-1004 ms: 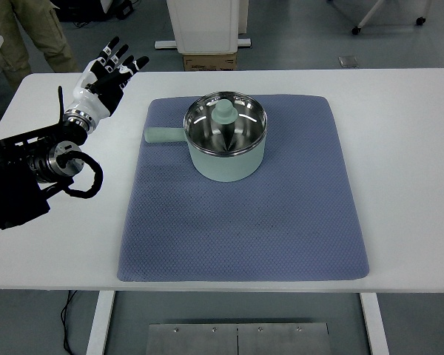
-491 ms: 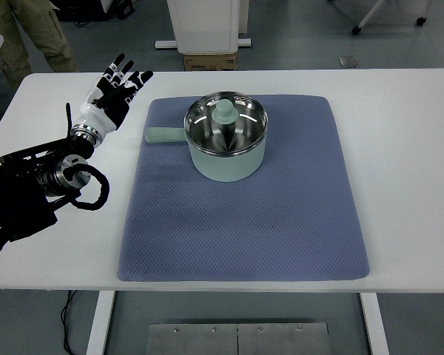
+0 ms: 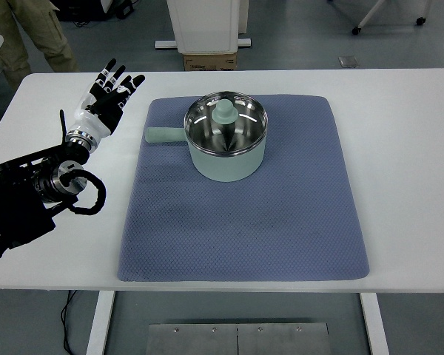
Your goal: Rotate green pot handle
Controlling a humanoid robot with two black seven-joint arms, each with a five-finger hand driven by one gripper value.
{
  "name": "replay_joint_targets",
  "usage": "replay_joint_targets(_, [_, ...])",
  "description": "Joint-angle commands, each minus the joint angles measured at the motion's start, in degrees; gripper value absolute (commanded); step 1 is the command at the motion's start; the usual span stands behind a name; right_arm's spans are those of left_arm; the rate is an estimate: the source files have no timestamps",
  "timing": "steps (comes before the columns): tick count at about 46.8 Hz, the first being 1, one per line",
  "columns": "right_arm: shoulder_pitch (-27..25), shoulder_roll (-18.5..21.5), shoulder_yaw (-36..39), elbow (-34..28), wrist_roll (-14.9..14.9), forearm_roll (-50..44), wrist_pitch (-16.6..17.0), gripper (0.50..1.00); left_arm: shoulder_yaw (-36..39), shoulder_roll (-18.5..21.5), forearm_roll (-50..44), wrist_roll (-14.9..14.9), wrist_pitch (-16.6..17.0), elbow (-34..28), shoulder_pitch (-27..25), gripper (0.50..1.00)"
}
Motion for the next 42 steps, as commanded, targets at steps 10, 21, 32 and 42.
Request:
replay_joint_targets(10, [0.0,0.0,0.0,0.0,0.0,0.0,0.0,1.0,-2.5,-0.2,0.5,0.0,0.1,0.0,1.0,1.0])
replay_joint_targets(21, [0.0,0.0,0.1,0.0,0.0,0.0,0.0,1.0,-3.3,0.1,0.5,0.2,0.2,0.1,0.7,1.0])
replay_joint_targets(32, [0.1,0.0,0.0,0.0,0.0,0.0,0.0,1.0,-4.6,0.0,1.1,0.3,0.1,2.0,0.4,1.0])
replay_joint_targets(42, [0.1,0.0,0.0,-0.1,0.0,0.0,0.0,1.0,-6.2,-0.7,1.7,0.2,0.1,2.4,0.9,1.0])
